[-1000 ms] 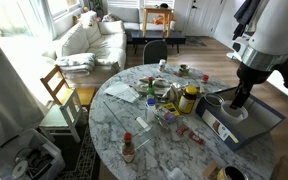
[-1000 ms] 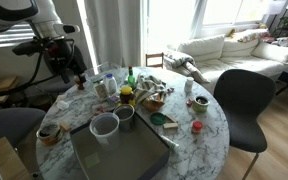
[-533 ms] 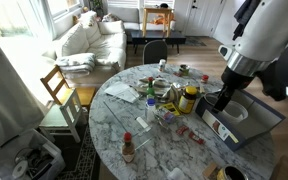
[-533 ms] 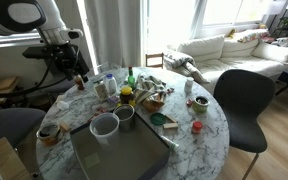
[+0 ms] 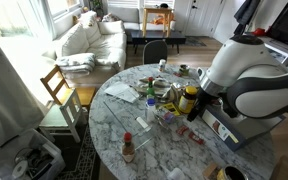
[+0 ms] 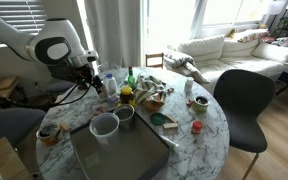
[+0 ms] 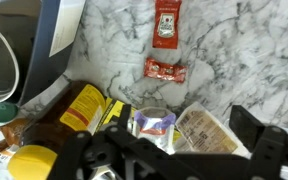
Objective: Pick up the red ketchup sachet from the table and put it in the silver cup, pick up the red ketchup sachet from the table and put it in the clear cup, pick up the silver cup and put it in the clear cup, pick up both the silver and clear cup and put them in the clear storage container
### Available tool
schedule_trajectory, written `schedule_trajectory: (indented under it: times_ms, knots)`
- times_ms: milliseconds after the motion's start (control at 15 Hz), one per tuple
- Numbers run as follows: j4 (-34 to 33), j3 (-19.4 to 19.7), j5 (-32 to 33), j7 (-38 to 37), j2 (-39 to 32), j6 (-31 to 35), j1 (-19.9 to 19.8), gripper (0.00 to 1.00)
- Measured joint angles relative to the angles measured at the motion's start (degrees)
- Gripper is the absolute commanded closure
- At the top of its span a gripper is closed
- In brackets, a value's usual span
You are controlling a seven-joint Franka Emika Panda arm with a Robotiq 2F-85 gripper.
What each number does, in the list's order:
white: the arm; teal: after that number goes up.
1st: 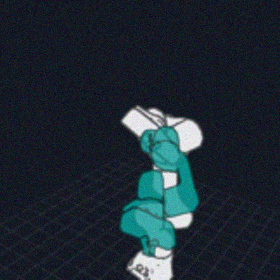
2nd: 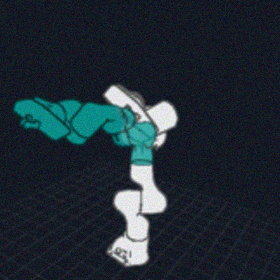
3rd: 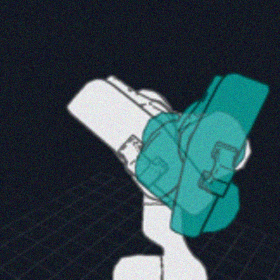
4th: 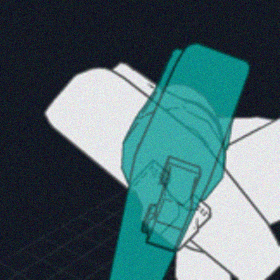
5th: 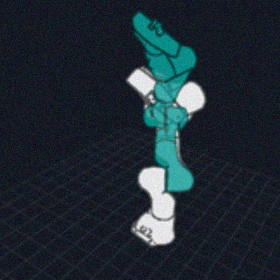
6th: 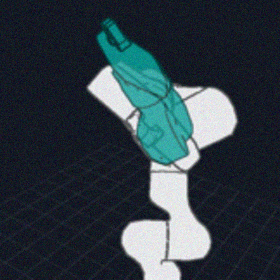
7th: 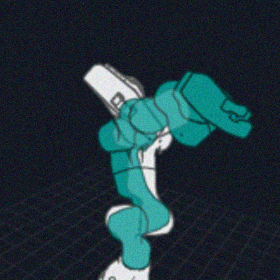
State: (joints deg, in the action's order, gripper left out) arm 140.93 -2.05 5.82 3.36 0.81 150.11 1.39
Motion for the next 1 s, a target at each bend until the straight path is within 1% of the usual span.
schedule_trajectory:
  times_ms: [333,400,800,1000]
  knots:
    - [-0.8,0.1,0.0,0.0,-0.4,0.0,0.0,0.0]
    - [-0.8,0.2,-1.1,0.6,-0.8,0.0,-0.1,0.0]
    - [-1.0,0.7,-11.1,11.8,-6.5,0.0,-1.3,0.0]
    - [-1.5,0.7,-11.7,13.9,-9.4,0.0,-2.6,0.01]
